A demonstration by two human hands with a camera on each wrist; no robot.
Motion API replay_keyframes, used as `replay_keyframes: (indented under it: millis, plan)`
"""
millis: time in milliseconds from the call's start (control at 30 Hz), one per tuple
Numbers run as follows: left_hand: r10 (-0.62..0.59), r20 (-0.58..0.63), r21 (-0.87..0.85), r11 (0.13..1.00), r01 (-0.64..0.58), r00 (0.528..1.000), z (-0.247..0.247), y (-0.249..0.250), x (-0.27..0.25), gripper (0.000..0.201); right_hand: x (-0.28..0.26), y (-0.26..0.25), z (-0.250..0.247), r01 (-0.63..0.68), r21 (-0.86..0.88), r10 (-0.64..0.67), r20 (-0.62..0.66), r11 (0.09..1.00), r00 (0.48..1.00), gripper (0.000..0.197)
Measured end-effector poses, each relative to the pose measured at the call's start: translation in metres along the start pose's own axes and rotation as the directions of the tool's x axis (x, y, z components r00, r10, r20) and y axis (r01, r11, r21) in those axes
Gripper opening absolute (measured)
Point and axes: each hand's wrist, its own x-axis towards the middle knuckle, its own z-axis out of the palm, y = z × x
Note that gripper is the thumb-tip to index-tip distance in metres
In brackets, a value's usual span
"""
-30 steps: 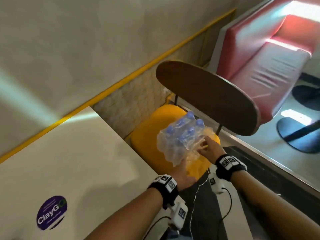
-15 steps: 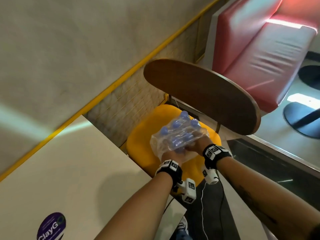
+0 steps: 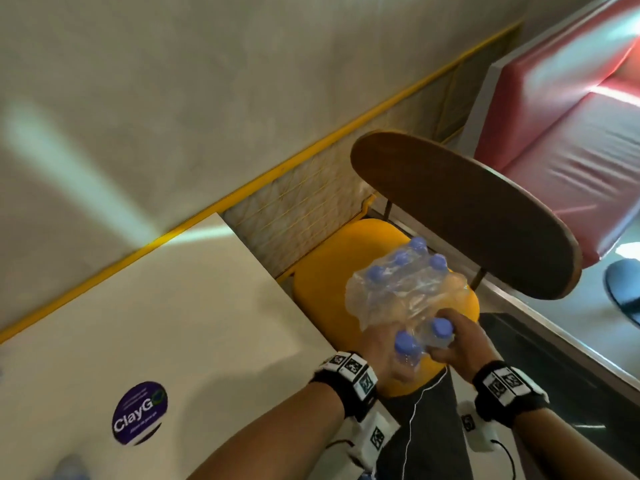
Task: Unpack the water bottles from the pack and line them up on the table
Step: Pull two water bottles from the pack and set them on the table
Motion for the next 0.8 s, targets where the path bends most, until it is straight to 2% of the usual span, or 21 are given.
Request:
replay_keyframes:
  millis: [67, 133, 267, 333, 433, 500, 600, 667, 800]
  plan:
    - [-0.021, -0.074, -0.024, 1.000, 0.019, 0.997, -0.019, -0.029, -0.032, 0.063, -0.017, -0.023, 0.014, 0.043, -0.088, -0.040, 0.033, 0.995, 0.999, 0.054]
    - [-0.045, -0.189, 0.031, 0.998, 0.052, 0.981, -0.041, -0.061, -0.071, 0.064, -0.031, -0.037, 0.038, 0.085, -0.110, -0.076, 0.085, 0.990, 0.994, 0.057]
    - [-0.131, -0.382, 0.102, 0.978, 0.182, 0.915, -0.082, -0.134, -0.162, 0.056, -0.040, -0.087, 0.108, 0.171, -0.164, -0.115, 0.304, 0.972, 0.946, 0.055]
    - [-0.194, -0.442, 0.136, 0.951, 0.279, 0.876, -0.098, -0.171, -0.209, 0.058, -0.045, -0.115, 0.145, 0.263, -0.203, -0.162, 0.410, 0.943, 0.898, 0.051]
    - [-0.302, -0.525, 0.158, 0.884, 0.440, 0.796, -0.116, -0.220, -0.278, 0.062, -0.055, -0.158, 0.207, 0.394, -0.184, -0.231, 0.565, 0.901, 0.792, 0.059]
    - [-0.353, -0.570, 0.140, 0.848, 0.511, 0.742, -0.124, -0.252, -0.318, 0.058, -0.065, -0.188, 0.250, 0.471, -0.175, -0.260, 0.647, 0.864, 0.717, 0.059]
    - [-0.419, -0.588, 0.105, 0.808, 0.579, 0.692, -0.132, -0.289, -0.364, 0.053, -0.083, -0.226, 0.311, 0.579, -0.114, -0.339, 0.714, 0.807, 0.613, 0.056]
    - [-0.441, -0.603, 0.095, 0.787, 0.609, 0.664, -0.135, -0.309, -0.386, 0.053, -0.095, -0.247, 0.346, 0.620, -0.085, -0.372, 0.735, 0.780, 0.567, 0.054]
    - [-0.491, -0.611, 0.022, 0.773, 0.634, 0.621, -0.132, -0.341, -0.411, 0.060, -0.115, -0.277, 0.403, 0.639, -0.049, -0.399, 0.744, 0.767, 0.536, 0.059]
